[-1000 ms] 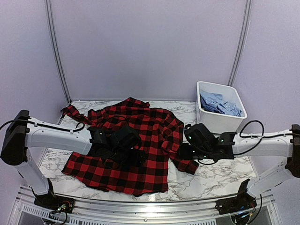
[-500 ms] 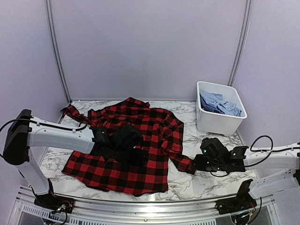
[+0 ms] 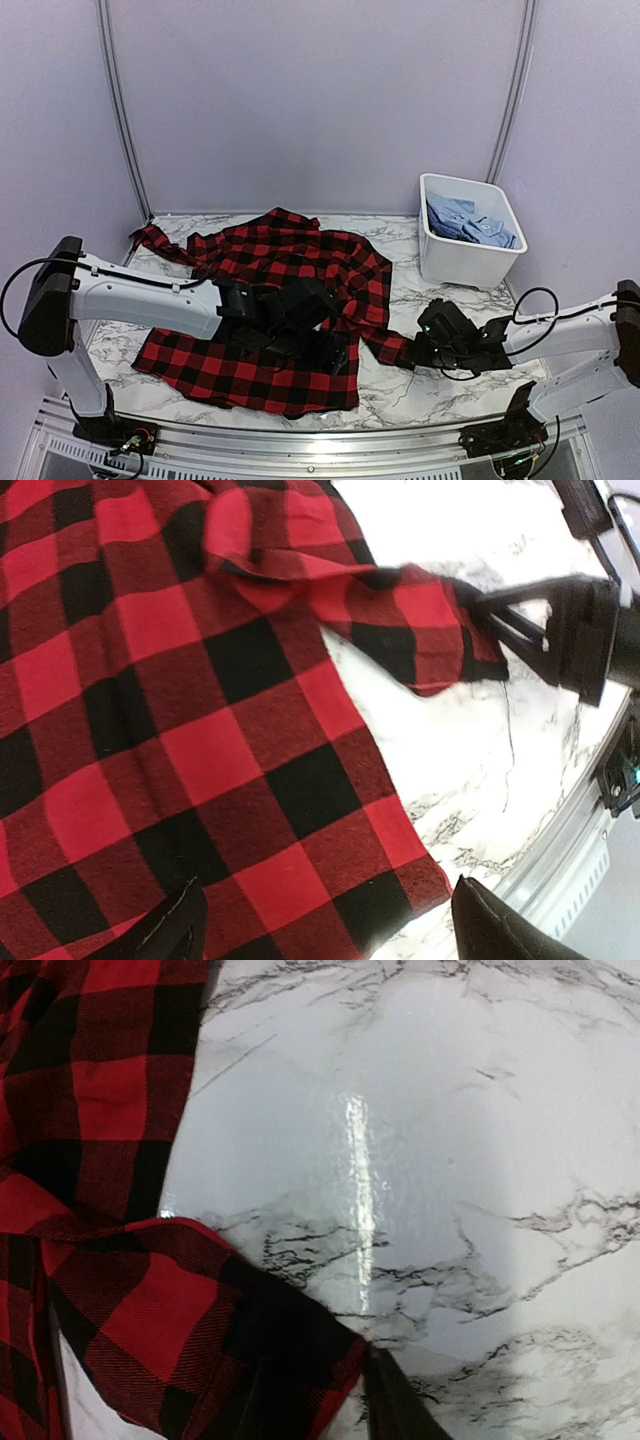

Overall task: Fold and stack the long sleeve shirts
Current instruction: Pick up the sleeve from the center of the board, then place the sleeve at the center of the board.

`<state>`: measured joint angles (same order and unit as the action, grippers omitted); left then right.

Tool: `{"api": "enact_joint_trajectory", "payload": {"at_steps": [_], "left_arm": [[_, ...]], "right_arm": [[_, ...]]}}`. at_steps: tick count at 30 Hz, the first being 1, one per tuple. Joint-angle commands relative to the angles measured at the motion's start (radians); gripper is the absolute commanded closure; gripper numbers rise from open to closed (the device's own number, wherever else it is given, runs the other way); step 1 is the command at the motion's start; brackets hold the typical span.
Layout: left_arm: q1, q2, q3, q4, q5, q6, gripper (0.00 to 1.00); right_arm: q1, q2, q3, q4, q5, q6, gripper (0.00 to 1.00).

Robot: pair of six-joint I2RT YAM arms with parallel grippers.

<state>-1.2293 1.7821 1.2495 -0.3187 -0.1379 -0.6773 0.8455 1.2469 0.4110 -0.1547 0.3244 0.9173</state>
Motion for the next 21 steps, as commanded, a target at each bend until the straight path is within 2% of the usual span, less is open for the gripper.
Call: {"api": "enact_joint_trajectory", "payload": {"at_steps": [1, 4, 12, 16, 21], "left_arm": [[-0.042, 0.053, 0.042, -0.028, 0.002, 0.021, 0.13], [-0.072, 0.080, 0.063, -0.034, -0.005, 0.015, 0.15], [-0.107, 0.108, 0.078, -0.034, -0.036, -0.028, 0.23], [-0.106, 0.084, 0.060, -0.035, -0.076, -0.068, 0.28], [-0.070, 0.012, -0.018, -0.034, -0.114, -0.135, 0.34]], "right_arm": [[-0.003, 0.045, 0.030, 0.002, 0.028, 0.009, 0.81], [-0.001, 0.054, 0.084, -0.046, 0.056, -0.013, 1.00], [0.020, -0.075, 0.286, -0.302, 0.229, -0.091, 1.00], [0.028, -0.111, 0.366, -0.342, 0.275, -0.226, 1.00], [0.174, -0.051, 0.428, -0.386, 0.314, -0.296, 1.00]]}}
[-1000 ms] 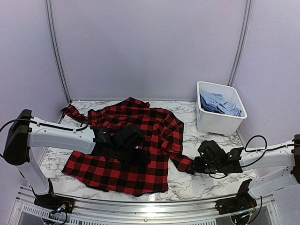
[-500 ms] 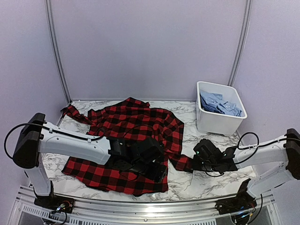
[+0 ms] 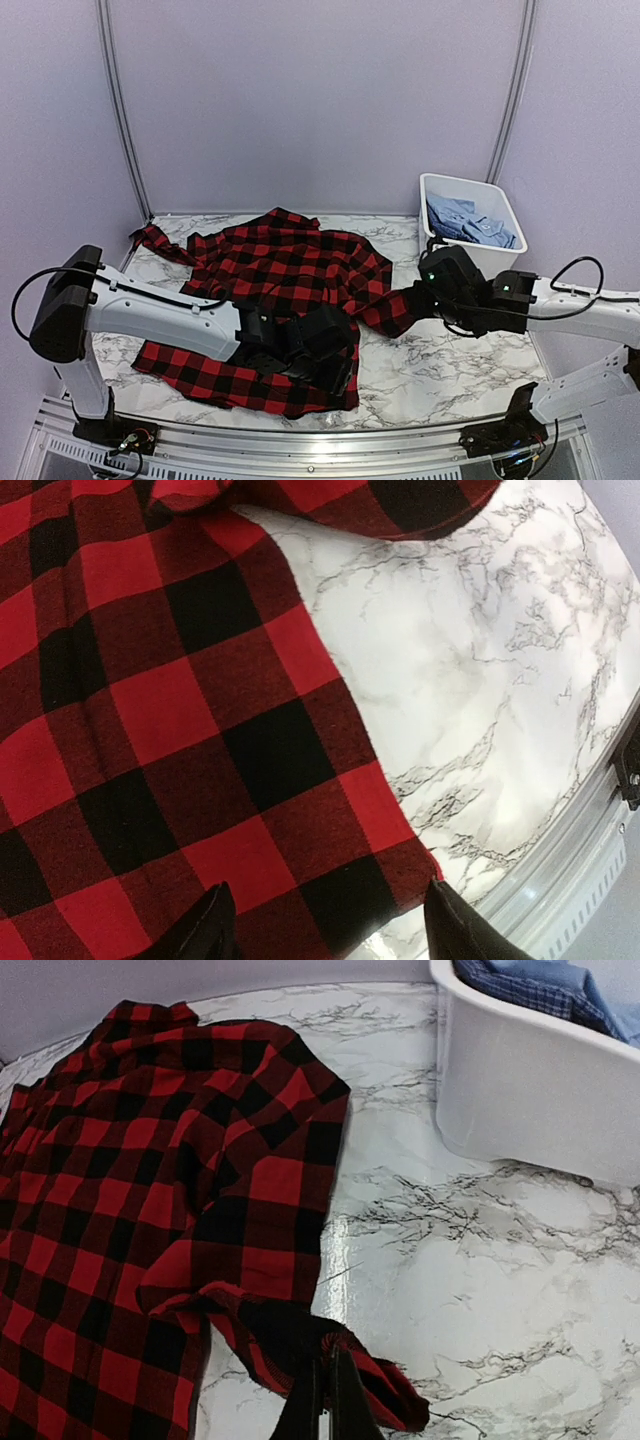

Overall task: Fold and stack the long sleeve shirts
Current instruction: Place the sleeve at the center of the board, then pick up the sleeve from the center of the board.

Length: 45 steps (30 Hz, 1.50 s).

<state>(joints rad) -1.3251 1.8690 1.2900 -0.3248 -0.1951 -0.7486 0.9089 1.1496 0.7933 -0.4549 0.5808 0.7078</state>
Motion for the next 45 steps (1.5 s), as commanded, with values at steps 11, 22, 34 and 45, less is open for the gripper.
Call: {"api": "enact_joint_trajectory", "payload": {"at_steps": [11, 22, 34, 45], "left_arm": [[0.075, -0.165, -0.159, -0.028, -0.047, -0.059, 0.36], [0.075, -0.145, -0.142, -0.026, -0.019, -0.033, 0.36], [0.070, -0.141, -0.136, -0.025, 0.008, -0.020, 0.36], [0.070, -0.125, -0.116, -0.023, 0.010, -0.003, 0.36]], "right_arm": [[0.460, 0.232, -0.006, -0.052, -0.117, 0.107, 0.62], [0.441, -0.011, -0.203, -0.010, -0.219, 0.345, 0.42], [0.332, 0.084, -0.275, 0.185, -0.255, 0.393, 0.46], [0.315, 0.210, -0.200, 0.160, -0.267, 0.342, 0.47]]}}
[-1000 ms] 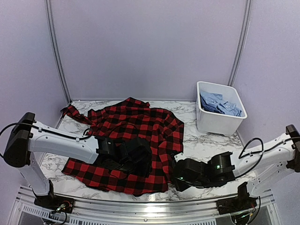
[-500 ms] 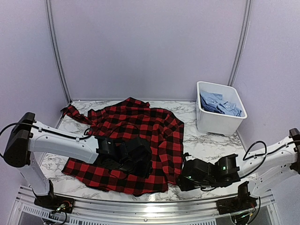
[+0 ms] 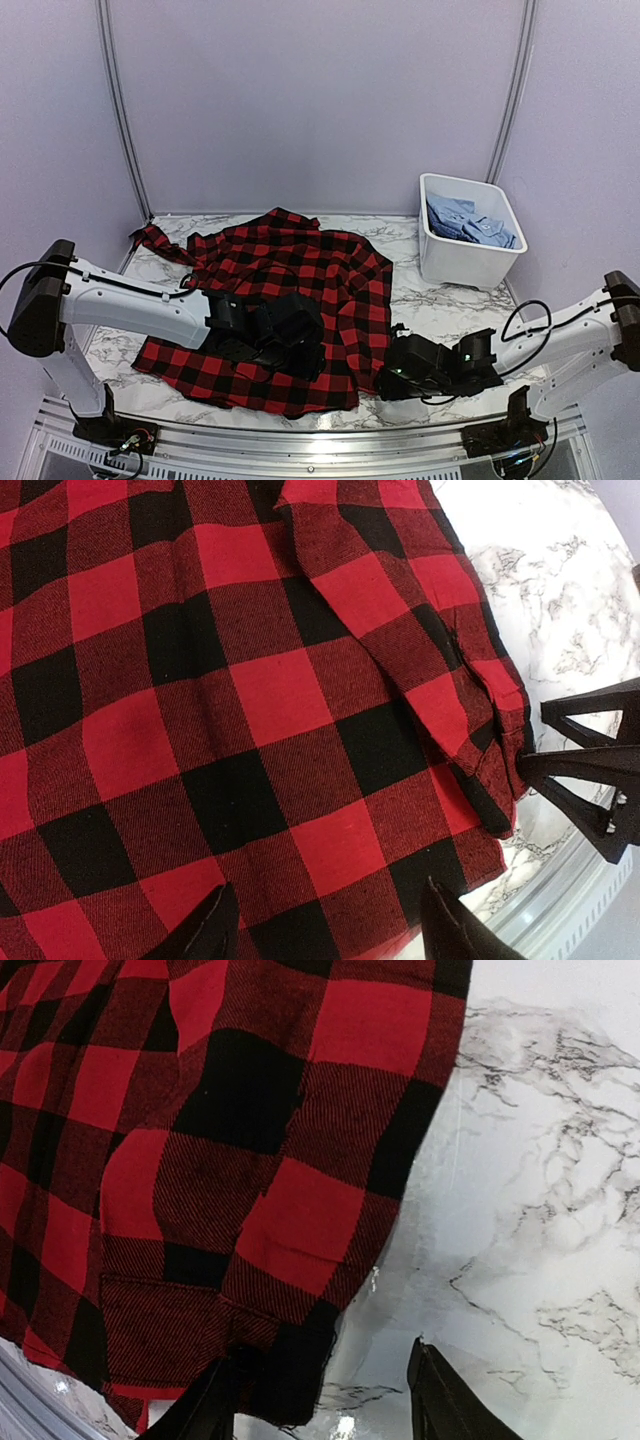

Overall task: Fold and stack the long sleeve shirts
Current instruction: Pick up the sleeve from the center of the board.

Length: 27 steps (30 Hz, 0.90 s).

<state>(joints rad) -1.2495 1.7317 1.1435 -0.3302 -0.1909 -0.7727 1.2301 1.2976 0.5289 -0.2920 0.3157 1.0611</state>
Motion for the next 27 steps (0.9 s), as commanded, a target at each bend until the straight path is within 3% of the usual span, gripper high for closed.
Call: {"api": "enact_joint_trajectory", "payload": {"at_steps": [1, 7, 11, 14, 20, 27], "left_arm": [[-0.005, 0.016, 0.033, -0.018, 0.007, 0.022, 0.36], [-0.005, 0.030, 0.040, -0.017, 0.009, 0.024, 0.36], [-0.007, 0.035, 0.045, -0.015, 0.010, 0.019, 0.37], [-0.016, 0.039, 0.056, -0.015, 0.014, 0.025, 0.39], [-0.053, 0.097, 0.119, -0.017, 0.032, 0.044, 0.46], [-0.099, 0.200, 0.209, -0.021, 0.050, 0.049, 0.50]], "right_arm": [[-0.006, 0.085, 0.073, -0.017, -0.005, -0.014, 0.48], [0.019, 0.223, 0.137, -0.108, -0.005, -0.041, 0.58], [0.031, 0.246, 0.168, -0.159, 0.005, -0.043, 0.87], [0.010, 0.147, 0.181, -0.224, 0.056, -0.050, 1.00], [-0.099, -0.100, 0.310, -0.294, 0.192, -0.184, 1.00], [-0.296, -0.151, 0.507, -0.291, 0.207, -0.433, 1.00]]}}
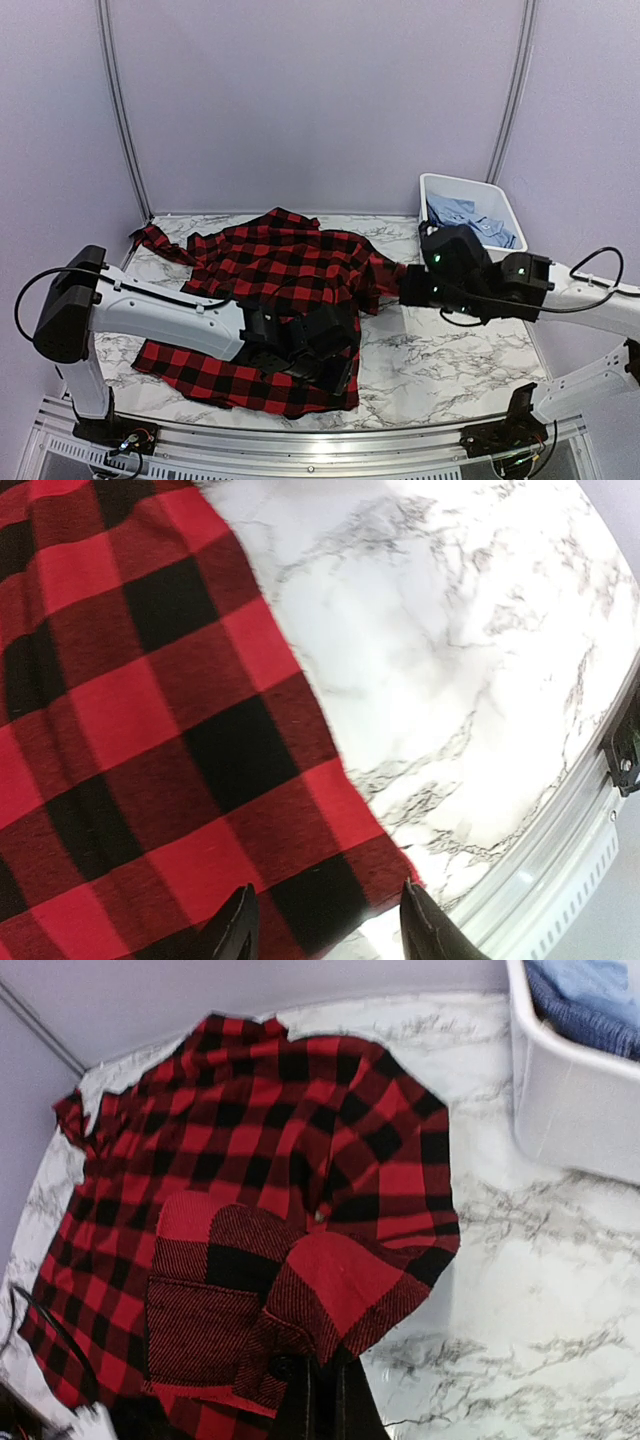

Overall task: Fold and stack the long sleeve shirts
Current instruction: Pick up the sleeve from the center of the board, then pick up the shirt from the center of the board.

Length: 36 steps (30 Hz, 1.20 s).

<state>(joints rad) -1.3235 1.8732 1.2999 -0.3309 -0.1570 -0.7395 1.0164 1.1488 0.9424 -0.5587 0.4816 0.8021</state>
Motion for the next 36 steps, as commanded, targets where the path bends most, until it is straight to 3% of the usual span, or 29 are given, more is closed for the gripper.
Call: {"api": "enact_joint_trajectory", "payload": {"at_steps": [1, 9, 19, 25, 31, 36], "left_arm": [[-0.031, 0.077, 0.064, -0.022, 0.017, 0.014, 0.50], [-0.074, 0.196, 0.191, -0.091, -0.001, 0.028, 0.53], [-0.103, 0.274, 0.281, -0.186, -0.061, 0.034, 0.54], [-0.105, 0.283, 0.282, -0.209, -0.097, 0.029, 0.69], [-0.105, 0.255, 0.275, -0.211, -0.116, 0.028, 1.00], [-0.106, 0.161, 0.223, -0.201, -0.132, 0.032, 1.00]], "right_arm": [[-0.106, 0.005, 0.121, -0.024, 0.038, -0.203, 1.00], [-0.273, 0.068, 0.315, 0.015, -0.028, -0.377, 1.00], [-0.355, 0.187, 0.561, 0.009, -0.043, -0.488, 1.00], [-0.364, 0.253, 0.678, 0.004, -0.020, -0.545, 1.00], [-0.431, 0.308, 0.737, 0.025, -0.034, -0.585, 1.00], [-0.522, 0.382, 0.812, 0.076, -0.018, -0.651, 1.00]]}}
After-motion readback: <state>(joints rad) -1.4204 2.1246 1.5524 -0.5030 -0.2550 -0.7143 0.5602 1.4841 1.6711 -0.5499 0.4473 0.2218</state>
